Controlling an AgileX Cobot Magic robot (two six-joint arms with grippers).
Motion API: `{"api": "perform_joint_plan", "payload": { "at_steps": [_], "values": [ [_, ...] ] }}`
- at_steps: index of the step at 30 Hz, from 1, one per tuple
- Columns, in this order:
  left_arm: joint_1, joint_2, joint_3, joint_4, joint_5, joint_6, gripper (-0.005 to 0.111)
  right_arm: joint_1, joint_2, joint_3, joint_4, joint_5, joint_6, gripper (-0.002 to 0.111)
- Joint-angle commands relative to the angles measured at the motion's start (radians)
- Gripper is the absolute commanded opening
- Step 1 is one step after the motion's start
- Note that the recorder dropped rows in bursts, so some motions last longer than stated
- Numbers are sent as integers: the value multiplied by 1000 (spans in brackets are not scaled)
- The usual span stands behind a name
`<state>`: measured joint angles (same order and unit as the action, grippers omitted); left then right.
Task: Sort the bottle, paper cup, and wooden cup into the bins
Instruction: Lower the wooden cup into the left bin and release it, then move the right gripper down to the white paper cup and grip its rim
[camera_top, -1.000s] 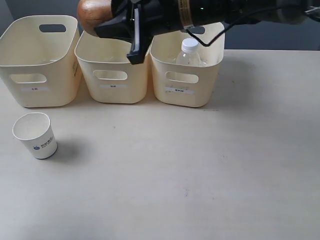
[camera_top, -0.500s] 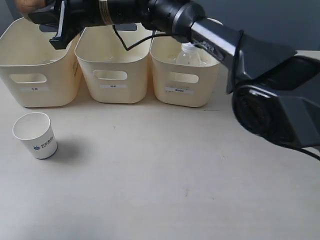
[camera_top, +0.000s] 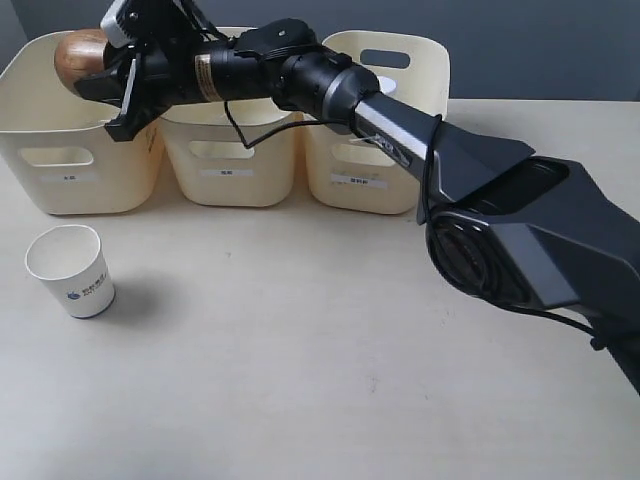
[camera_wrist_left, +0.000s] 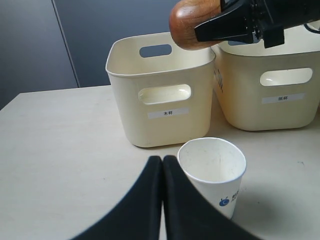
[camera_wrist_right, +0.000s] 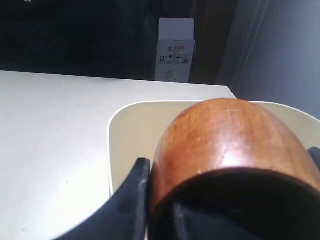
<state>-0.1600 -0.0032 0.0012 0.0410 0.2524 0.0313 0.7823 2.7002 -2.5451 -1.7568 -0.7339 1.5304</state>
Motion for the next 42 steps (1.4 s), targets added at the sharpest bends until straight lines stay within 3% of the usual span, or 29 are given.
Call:
{"api": "perform_joint_plan", "payload": {
  "at_steps": [1,4,7,10,14,18,21,25,28,33,42],
  "values": [
    [-1,3,-1,2,-14,-3,0,-1,7,-9,12,25,12,-1],
    [-1,3,-1,2,-14,-3,0,-1,11,-9,12,39,29,0],
    [-1,3,-1,2,-14,-3,0,-1,13,-9,12,42,59,21],
    [-1,3,-1,2,-14,-3,0,-1,13,-11,12,42,67,30],
    [-1,3,-1,2,-14,-3,0,-1,13,-13,12,39,70,52],
    [-1,3,-1,2,-14,-3,0,-1,-49,-13,12,0,70,52],
    [-1,3,-1,2,-14,-3,0,-3,-146,-13,12,-134,104,49],
    [-1,3,-1,2,-14,-3,0,-3,-246,-13,12,-317,112,33],
    [-1,3,-1,2,-14,-3,0,-3,-287,-13,12,-477,182,35],
    [-1,3,-1,2,-14,-3,0,-3,-302,-10,12,-487,216,15],
    [-3,3,-1,2,-14,-3,0,19,-303,59,12,-487,193,17]
  ]
}}
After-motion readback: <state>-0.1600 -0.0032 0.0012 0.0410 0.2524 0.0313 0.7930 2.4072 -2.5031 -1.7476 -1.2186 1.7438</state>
